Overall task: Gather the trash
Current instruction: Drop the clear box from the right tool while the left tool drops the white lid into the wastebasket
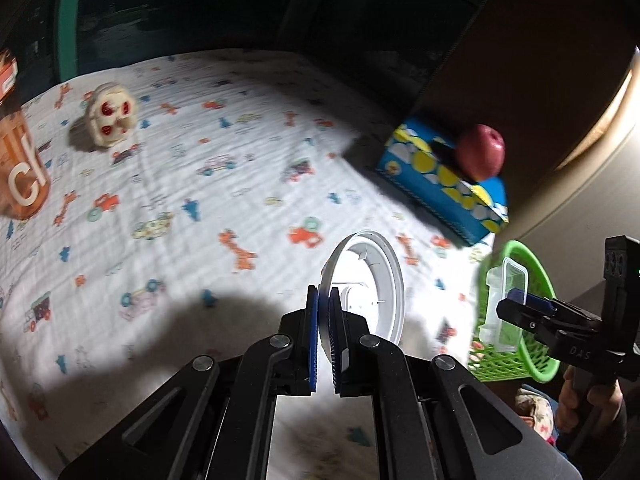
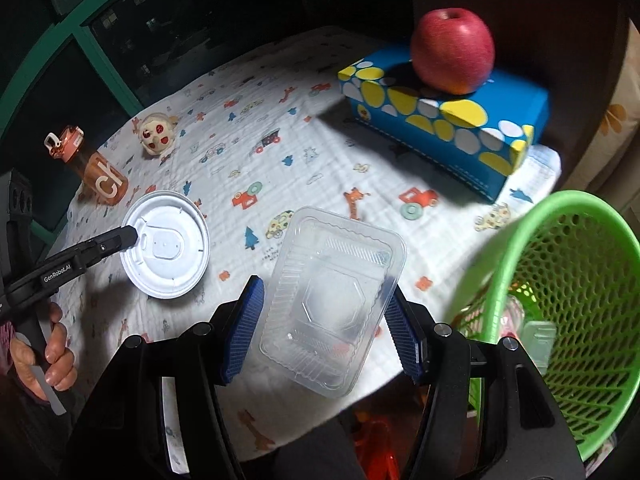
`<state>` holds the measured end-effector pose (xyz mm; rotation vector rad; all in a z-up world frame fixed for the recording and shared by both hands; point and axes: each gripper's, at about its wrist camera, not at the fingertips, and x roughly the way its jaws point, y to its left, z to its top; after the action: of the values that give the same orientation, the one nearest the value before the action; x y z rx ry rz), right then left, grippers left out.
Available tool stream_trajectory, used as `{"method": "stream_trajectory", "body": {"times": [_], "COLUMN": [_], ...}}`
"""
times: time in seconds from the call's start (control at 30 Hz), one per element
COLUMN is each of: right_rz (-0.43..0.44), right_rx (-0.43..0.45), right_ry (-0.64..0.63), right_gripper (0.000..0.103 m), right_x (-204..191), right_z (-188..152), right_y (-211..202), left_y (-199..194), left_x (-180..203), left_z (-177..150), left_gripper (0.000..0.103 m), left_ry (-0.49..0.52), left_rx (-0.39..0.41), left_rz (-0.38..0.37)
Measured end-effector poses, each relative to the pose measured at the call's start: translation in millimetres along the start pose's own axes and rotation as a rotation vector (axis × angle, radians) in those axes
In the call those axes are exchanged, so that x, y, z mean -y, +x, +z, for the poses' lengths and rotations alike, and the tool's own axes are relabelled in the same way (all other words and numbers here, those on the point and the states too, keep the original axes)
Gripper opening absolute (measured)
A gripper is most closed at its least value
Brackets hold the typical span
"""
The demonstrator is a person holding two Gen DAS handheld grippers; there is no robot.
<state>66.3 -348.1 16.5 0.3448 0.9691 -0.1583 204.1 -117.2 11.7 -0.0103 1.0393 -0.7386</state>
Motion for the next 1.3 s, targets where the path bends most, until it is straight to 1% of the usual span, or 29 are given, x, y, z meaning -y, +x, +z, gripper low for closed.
{"method": "stream_trajectory", "body": {"times": [0.13, 0.3, 0.47, 0.67, 0.93, 1.13, 1.23, 1.3], "right_rz": [-0.029, -0.078, -0.127, -0.182, -0.21, -0.214, -0.217, -0.219], "right_rx": [0.045, 0.091, 0.114, 0.12, 0.12, 0.117, 0.124, 0.127], "right_ry": [0.008, 0.021, 0.059, 0.114, 0.183, 0.226, 0.245, 0.255], "right_gripper": [0.06, 0.06, 0.06, 0.06, 0.061, 0.062, 0.066, 0.067], "right_x": [21.6, 49.4, 82.4, 124.4, 162.3, 180.2, 186.6, 190.2], "right_z": [-11.3, -22.9, -32.3, -45.9, -60.0, -69.8, -75.2, -77.8], "right_y": [-28.4, -53.7, -66.8, -78.1, -85.8, -90.2, -94.6, -96.8], "left_y": [-0.9, 4.2, 11.8, 25.1, 53.1, 74.6, 84.4, 91.3], "left_x": [37.9, 81.7, 122.6, 172.6, 232.5, 259.2, 268.6, 273.6], "left_z": [1.4, 4.0, 3.8, 3.1, -1.7, -10.2, -15.0, -18.0], "left_gripper": [0.005, 0.005, 0.005, 0.005, 0.006, 0.005, 0.006, 0.006], "left_ry": [0.043, 0.092, 0.141, 0.213, 0.301, 0.339, 0.352, 0.358], "left_rx": [0.002, -0.005, -0.022, -0.044, -0.097, -0.144, -0.163, -0.176], "left_rz": [-0.049, -0.102, -0.149, -0.197, -0.231, -0.232, -0.236, -0.234]}}
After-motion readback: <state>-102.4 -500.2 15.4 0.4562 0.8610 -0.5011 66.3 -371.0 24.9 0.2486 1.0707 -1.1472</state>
